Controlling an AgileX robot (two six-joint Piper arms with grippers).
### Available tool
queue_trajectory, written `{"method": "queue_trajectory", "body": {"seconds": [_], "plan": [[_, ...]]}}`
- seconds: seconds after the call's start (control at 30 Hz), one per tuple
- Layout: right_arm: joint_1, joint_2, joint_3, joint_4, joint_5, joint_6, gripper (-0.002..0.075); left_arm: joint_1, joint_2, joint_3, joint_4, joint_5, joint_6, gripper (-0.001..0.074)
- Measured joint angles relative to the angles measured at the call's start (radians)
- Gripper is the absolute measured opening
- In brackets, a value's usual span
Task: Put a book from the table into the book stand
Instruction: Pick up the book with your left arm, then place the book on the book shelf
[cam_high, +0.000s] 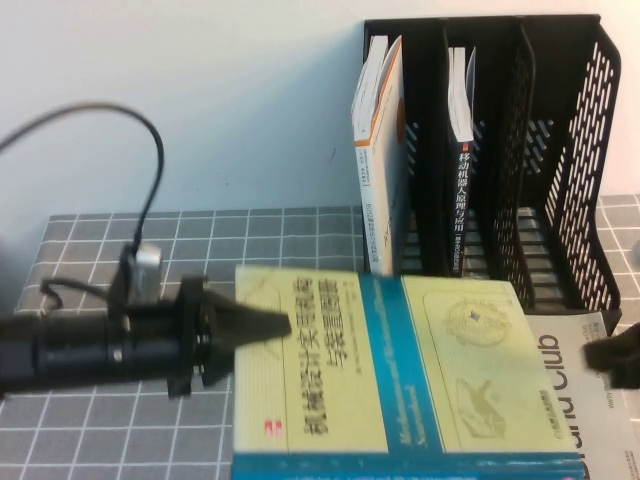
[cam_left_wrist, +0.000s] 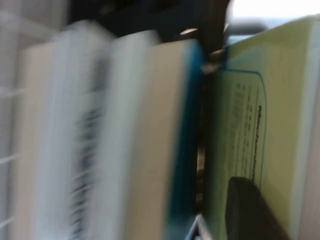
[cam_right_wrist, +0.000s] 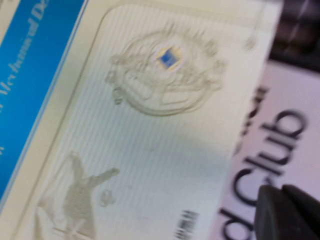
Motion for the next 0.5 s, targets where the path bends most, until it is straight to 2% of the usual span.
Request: {"method": "queue_trajectory", "body": {"seconds": [0.23,0.4,0.5], "plan": [[-0.145,-0.212,-0.009,-0.116,-0.012,0.004,-0.0005,-0.043,-0.170,-0.189,0.085,-0.068,-0.108,0.0192],[-0.277,-0.278,-0.009,-0.132,-0.019,0.036,-0.0005,-0.176,-0.208,-0.411,0.150,-0.135,-0.196,0.0193],[-0.356,-0.296,-0.009,-0.132,-0.021,0.067,-0.0005,-0.279,-0.210,-0.573,0.229,-0.265,-0.309,0.0193]]}}
